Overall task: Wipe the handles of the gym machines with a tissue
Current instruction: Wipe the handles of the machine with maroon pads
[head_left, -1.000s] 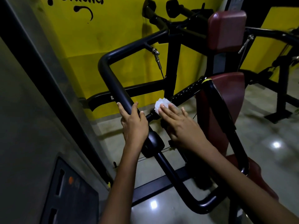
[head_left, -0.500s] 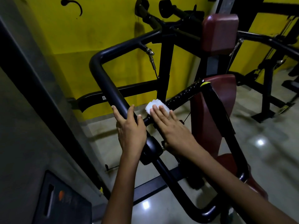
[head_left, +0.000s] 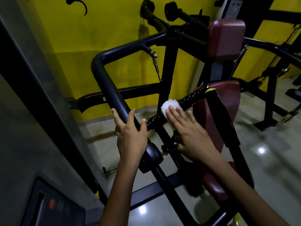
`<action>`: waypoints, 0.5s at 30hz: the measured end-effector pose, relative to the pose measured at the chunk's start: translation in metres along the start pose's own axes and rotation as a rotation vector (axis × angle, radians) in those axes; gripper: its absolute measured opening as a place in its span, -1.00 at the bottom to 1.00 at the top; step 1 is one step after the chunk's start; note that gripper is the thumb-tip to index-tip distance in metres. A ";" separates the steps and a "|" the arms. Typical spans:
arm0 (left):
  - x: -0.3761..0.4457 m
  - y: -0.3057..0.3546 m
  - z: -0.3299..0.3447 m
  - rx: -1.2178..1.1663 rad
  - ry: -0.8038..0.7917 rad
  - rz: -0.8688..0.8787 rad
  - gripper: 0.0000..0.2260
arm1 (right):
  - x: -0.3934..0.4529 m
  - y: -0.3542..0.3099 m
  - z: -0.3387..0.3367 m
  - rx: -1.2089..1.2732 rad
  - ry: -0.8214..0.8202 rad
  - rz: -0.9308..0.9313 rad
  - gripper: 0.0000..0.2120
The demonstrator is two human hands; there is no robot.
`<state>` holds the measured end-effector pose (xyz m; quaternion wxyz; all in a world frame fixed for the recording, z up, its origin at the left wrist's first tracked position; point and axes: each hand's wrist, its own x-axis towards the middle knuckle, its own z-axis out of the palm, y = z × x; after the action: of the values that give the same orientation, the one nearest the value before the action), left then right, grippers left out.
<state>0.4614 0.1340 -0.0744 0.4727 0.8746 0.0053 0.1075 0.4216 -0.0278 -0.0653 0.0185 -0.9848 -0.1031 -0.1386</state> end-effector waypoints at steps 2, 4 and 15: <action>-0.001 0.001 0.000 0.002 -0.001 -0.006 -0.59 | 0.005 0.003 -0.005 0.008 -0.016 0.011 -0.14; -0.001 0.000 0.000 0.003 0.003 0.005 -0.58 | 0.007 -0.003 -0.003 0.051 -0.024 0.000 -0.12; 0.000 0.000 0.000 0.023 -0.048 0.001 -0.60 | 0.018 -0.003 -0.013 0.045 -0.020 0.006 -0.23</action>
<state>0.4613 0.1343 -0.0741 0.4624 0.8824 -0.0054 0.0867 0.4343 -0.0218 -0.0482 0.0403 -0.9857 -0.1035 -0.1264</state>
